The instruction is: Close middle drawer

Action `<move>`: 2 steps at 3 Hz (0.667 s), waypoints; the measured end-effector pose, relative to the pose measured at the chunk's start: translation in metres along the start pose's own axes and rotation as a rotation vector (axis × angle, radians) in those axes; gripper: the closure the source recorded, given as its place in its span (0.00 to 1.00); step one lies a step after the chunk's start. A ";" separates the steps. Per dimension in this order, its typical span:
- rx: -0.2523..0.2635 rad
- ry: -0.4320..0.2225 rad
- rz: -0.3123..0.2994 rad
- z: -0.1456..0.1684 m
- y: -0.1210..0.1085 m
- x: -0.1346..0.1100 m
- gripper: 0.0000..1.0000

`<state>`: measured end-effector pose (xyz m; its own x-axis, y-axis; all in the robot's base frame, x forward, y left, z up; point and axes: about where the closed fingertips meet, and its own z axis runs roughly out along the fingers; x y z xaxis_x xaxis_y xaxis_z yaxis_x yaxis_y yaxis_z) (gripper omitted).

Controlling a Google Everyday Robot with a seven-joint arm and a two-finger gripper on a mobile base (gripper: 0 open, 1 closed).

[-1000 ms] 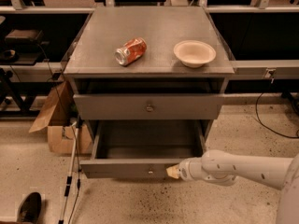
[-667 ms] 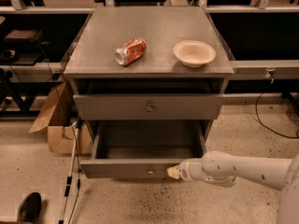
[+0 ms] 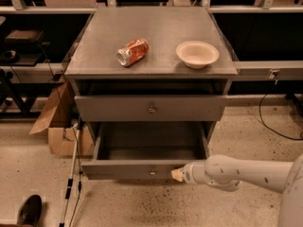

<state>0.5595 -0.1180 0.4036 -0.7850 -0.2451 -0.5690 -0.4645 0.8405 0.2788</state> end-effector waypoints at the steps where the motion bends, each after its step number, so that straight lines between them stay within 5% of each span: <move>1: 0.006 -0.007 0.006 0.001 -0.003 -0.001 1.00; 2: 0.012 -0.009 0.019 0.003 -0.004 0.001 1.00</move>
Offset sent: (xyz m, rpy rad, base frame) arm 0.2144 -0.0548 -0.0392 0.0260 -0.1768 -0.3872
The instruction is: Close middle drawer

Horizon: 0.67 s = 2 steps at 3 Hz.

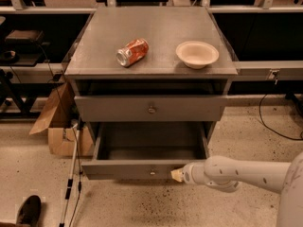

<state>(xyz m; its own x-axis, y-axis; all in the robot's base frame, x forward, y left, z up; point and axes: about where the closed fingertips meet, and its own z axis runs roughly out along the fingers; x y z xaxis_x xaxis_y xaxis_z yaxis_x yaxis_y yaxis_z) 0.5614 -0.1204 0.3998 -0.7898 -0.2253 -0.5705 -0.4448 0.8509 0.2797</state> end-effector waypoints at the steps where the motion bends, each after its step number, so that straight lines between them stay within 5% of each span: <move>1: 0.006 -0.007 0.007 0.002 -0.003 -0.001 1.00; 2: 0.023 -0.009 0.038 0.008 -0.009 0.002 1.00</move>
Offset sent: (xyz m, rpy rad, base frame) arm 0.2406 -0.0574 -0.0339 0.0458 -0.1663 -0.3614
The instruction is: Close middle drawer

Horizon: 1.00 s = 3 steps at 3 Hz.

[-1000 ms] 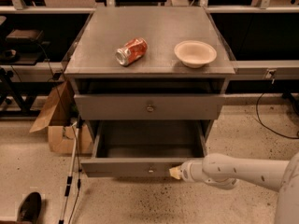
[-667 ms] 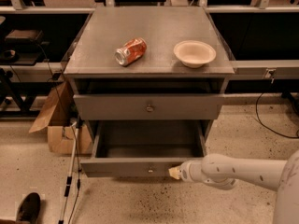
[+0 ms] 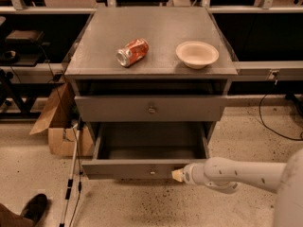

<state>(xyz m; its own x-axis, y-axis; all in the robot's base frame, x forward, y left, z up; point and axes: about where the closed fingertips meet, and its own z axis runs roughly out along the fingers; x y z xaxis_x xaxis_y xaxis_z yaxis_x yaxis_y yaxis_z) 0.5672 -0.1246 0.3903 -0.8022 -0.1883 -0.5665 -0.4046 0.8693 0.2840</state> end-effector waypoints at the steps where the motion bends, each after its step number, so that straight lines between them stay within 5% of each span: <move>1: 0.003 0.000 0.004 0.000 0.000 0.003 1.00; 3: 0.012 -0.015 0.011 0.001 -0.003 0.000 1.00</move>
Offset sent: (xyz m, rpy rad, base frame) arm 0.2381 -0.0535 -0.0035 0.0475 -0.2445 -0.3307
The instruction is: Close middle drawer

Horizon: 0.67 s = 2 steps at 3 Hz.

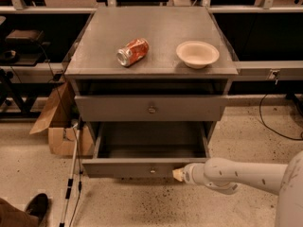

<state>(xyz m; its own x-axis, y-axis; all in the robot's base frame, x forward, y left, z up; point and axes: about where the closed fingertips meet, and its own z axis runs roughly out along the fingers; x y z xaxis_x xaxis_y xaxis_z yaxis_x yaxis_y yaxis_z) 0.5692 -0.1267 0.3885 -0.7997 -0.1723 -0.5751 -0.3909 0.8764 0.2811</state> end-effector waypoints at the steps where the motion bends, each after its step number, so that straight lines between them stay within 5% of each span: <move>1: 0.006 -0.009 0.005 0.001 -0.002 -0.002 1.00; 2: 0.026 -0.013 0.038 0.007 -0.009 0.000 1.00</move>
Offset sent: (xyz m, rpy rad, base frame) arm 0.2629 -0.0555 0.0058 0.0257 -0.2818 -0.3950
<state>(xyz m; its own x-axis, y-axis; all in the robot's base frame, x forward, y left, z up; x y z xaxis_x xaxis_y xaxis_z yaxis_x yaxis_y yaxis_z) 0.5755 -0.1315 0.3804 -0.8075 -0.1331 -0.5746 -0.3485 0.8936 0.2828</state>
